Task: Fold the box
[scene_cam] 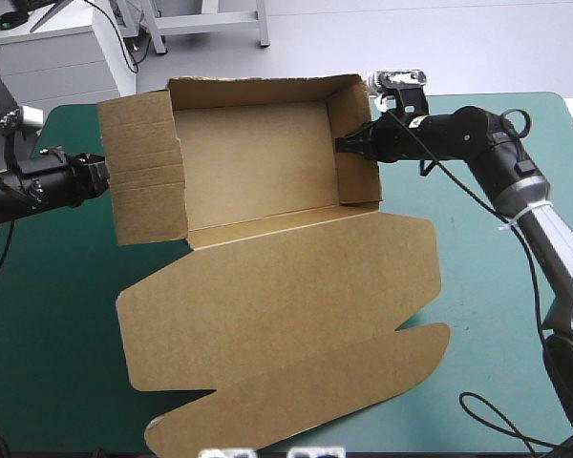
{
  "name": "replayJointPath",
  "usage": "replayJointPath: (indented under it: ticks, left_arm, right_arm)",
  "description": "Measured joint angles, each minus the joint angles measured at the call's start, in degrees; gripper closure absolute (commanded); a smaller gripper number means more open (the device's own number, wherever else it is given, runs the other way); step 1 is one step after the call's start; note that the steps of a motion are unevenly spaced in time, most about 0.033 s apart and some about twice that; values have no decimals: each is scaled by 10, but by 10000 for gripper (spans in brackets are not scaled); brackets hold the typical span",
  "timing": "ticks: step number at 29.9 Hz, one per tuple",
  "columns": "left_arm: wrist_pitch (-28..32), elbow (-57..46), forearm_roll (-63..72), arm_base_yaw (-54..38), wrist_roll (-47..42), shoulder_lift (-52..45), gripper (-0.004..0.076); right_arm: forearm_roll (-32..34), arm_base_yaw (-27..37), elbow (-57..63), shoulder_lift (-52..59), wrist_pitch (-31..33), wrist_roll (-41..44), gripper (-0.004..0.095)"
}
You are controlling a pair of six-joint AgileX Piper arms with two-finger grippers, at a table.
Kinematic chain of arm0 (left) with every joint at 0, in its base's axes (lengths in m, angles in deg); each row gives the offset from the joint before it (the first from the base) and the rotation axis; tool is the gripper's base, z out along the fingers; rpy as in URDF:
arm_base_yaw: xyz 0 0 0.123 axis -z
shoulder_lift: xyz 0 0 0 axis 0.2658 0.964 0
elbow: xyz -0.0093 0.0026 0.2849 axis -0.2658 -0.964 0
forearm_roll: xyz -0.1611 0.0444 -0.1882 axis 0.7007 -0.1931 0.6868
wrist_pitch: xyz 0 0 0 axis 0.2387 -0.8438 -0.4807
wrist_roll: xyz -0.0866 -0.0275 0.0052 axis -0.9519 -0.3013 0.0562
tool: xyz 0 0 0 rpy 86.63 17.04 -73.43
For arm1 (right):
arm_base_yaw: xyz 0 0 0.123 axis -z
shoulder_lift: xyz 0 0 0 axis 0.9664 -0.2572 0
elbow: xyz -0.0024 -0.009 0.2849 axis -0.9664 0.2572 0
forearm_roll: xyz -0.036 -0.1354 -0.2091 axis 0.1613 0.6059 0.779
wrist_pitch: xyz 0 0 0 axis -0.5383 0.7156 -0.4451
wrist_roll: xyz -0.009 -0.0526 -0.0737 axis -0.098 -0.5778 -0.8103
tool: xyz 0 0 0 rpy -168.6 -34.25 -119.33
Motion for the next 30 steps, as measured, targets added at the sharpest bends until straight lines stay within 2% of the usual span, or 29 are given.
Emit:
replayJointPath:
  ticks: [5,12,24,30]
  left_arm:
    - [0,0,-2,0,-2,-12,731]
    - [0,0,-6,29,-2,-19,724]
    - [1,0,-54,78,-6,-22,491]
    - [-2,0,-53,80,-6,-32,472]
  right_arm:
    - [2,-26,0,0,-52,2,919]
    - [22,-52,0,0,-88,5,919]
    - [80,-61,0,0,-102,32,919]
    - [118,-65,0,0,-100,63,919]
